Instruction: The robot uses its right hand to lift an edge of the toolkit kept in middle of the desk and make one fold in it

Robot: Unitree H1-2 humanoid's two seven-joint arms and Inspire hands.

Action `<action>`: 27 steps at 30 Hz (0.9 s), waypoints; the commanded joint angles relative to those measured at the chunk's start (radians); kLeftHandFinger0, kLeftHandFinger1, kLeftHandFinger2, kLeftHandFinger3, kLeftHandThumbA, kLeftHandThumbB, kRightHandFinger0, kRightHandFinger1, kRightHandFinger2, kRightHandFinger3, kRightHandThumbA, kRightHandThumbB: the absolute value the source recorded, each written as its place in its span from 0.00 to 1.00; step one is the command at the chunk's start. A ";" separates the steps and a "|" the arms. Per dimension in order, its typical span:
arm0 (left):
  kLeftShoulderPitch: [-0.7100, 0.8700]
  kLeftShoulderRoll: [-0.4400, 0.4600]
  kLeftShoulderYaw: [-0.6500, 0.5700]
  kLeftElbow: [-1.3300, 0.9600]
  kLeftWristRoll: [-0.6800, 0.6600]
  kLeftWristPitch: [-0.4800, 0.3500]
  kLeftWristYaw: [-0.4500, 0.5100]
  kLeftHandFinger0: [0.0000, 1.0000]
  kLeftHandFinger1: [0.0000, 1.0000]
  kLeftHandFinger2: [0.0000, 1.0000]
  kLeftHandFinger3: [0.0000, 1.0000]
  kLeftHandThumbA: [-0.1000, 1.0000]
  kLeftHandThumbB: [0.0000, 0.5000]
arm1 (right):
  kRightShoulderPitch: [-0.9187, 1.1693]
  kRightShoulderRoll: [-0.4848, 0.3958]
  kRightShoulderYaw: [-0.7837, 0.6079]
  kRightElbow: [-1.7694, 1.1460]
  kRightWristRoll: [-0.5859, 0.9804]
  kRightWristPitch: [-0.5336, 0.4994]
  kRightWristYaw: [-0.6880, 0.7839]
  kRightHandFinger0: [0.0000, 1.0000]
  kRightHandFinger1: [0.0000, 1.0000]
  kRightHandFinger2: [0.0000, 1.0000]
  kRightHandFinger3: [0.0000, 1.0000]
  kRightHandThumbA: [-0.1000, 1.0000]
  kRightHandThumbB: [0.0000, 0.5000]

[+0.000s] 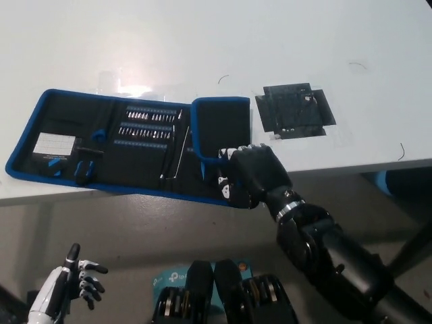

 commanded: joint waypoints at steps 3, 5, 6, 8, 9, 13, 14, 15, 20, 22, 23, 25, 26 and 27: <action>-0.024 0.021 -0.007 -0.025 0.000 -0.006 -0.015 0.23 0.26 0.26 0.41 1.00 1.00 | -0.015 0.014 0.037 0.090 -0.076 0.008 0.066 0.00 0.05 0.13 0.44 0.00 0.34; -0.024 0.020 -0.009 -0.026 0.000 -0.011 -0.018 0.24 0.26 0.26 0.40 1.00 1.00 | -0.012 0.021 0.028 0.102 -0.073 0.007 0.059 0.00 0.07 0.18 0.46 0.00 0.33; -0.020 0.017 -0.010 -0.026 0.001 -0.012 -0.016 0.24 0.25 0.25 0.40 1.00 1.00 | -0.008 0.022 0.024 0.102 -0.070 0.006 0.061 0.00 0.08 0.20 0.47 0.00 0.32; -0.017 0.016 -0.011 -0.024 0.006 -0.016 -0.010 0.25 0.26 0.26 0.41 1.00 1.00 | -0.013 0.033 0.016 0.126 -0.061 -0.008 0.049 0.00 0.11 0.25 0.68 0.00 0.22; -0.017 0.016 -0.011 -0.025 0.005 -0.014 -0.011 0.26 0.27 0.27 0.42 1.00 1.00 | -0.016 0.035 0.016 0.129 -0.069 -0.011 0.044 0.07 0.24 0.41 0.95 0.04 0.15; -0.001 0.016 -0.012 -0.028 -0.010 -0.011 -0.022 0.25 0.27 0.29 0.42 1.00 1.00 | -0.014 0.043 0.022 0.076 -0.089 0.083 0.151 1.00 1.00 1.00 1.00 0.45 0.64; -0.001 0.018 -0.012 -0.025 -0.012 -0.019 -0.026 0.22 0.25 0.28 0.43 1.00 1.00 | -0.018 0.043 0.021 0.054 -0.088 0.103 0.181 1.00 1.00 1.00 1.00 0.49 0.77; -0.001 0.019 -0.011 -0.026 -0.012 -0.019 -0.026 0.22 0.25 0.28 0.43 1.00 1.00 | -0.019 0.044 0.021 0.054 -0.089 0.105 0.182 1.00 1.00 1.00 1.00 0.49 0.78; -0.011 0.023 -0.012 -0.028 -0.005 -0.010 -0.021 0.23 0.26 0.28 0.41 1.00 1.00 | -0.036 0.047 -0.004 -0.052 -0.029 0.156 0.305 1.00 1.00 1.00 1.00 0.54 1.00; -0.017 0.024 -0.011 -0.022 -0.007 -0.012 -0.022 0.23 0.26 0.28 0.41 1.00 1.00 | -0.043 0.046 -0.012 -0.077 -0.016 0.159 0.330 1.00 1.00 1.00 1.00 0.55 1.00; -0.017 0.024 -0.010 -0.017 -0.009 -0.019 -0.023 0.23 0.26 0.28 0.42 1.00 1.00 | -0.045 0.043 -0.017 -0.120 -0.001 0.175 0.366 1.00 1.00 1.00 1.00 0.56 1.00; -0.014 0.022 -0.009 -0.018 -0.002 -0.007 -0.015 0.23 0.27 0.29 0.41 1.00 1.00 | -0.047 0.040 -0.017 -0.149 0.004 0.189 0.400 1.00 1.00 1.00 1.00 0.55 1.00; -0.012 0.023 -0.010 -0.015 -0.004 -0.016 -0.018 0.24 0.28 0.29 0.41 1.00 1.00 | -0.048 0.037 -0.018 -0.166 0.008 0.196 0.422 1.00 1.00 1.00 1.00 0.54 1.00; -0.008 0.023 -0.010 -0.018 -0.002 -0.013 -0.016 0.25 0.28 0.28 0.41 1.00 1.00 | -0.048 0.037 -0.016 -0.172 0.007 0.203 0.435 1.00 1.00 1.00 1.00 0.54 1.00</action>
